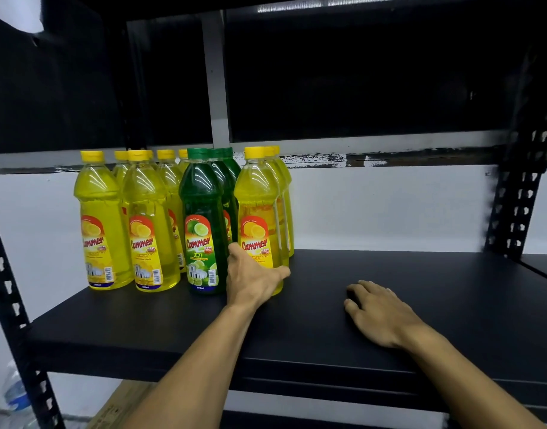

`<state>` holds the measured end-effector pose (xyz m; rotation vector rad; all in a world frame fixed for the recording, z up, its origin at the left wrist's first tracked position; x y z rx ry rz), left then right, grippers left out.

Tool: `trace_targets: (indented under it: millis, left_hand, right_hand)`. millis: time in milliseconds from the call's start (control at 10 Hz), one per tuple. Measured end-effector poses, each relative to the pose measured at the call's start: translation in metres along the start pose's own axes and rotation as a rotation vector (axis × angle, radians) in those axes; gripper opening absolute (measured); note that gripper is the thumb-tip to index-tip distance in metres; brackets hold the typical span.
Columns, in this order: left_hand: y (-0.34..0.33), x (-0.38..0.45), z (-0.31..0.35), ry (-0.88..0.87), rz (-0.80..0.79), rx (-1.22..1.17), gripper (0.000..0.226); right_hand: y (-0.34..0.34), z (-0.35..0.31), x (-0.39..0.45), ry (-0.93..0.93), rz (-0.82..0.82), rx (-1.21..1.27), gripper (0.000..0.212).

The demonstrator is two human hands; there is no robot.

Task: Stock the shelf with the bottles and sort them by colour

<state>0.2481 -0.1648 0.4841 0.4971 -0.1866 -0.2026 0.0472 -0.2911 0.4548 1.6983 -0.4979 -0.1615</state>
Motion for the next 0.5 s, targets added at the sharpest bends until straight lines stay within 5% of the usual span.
trace_targets:
  millis: [500]
  left_hand:
    - [0.0016, -0.0057, -0.0095, 0.065, -0.104, -0.067, 0.093]
  right_hand:
    - [0.0048, 0.0058, 0.0006, -0.044, 0.048, 0.052, 0.049]
Point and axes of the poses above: each hand's wrist, its own x-axis towards the middle knuckle, its own y-axis out of the back of the hand, z = x × y, the point moved 6 cm from there along x, towards the middle knuckle, and after that the axes turned 15 degrees about y, right-handed, at the moved point
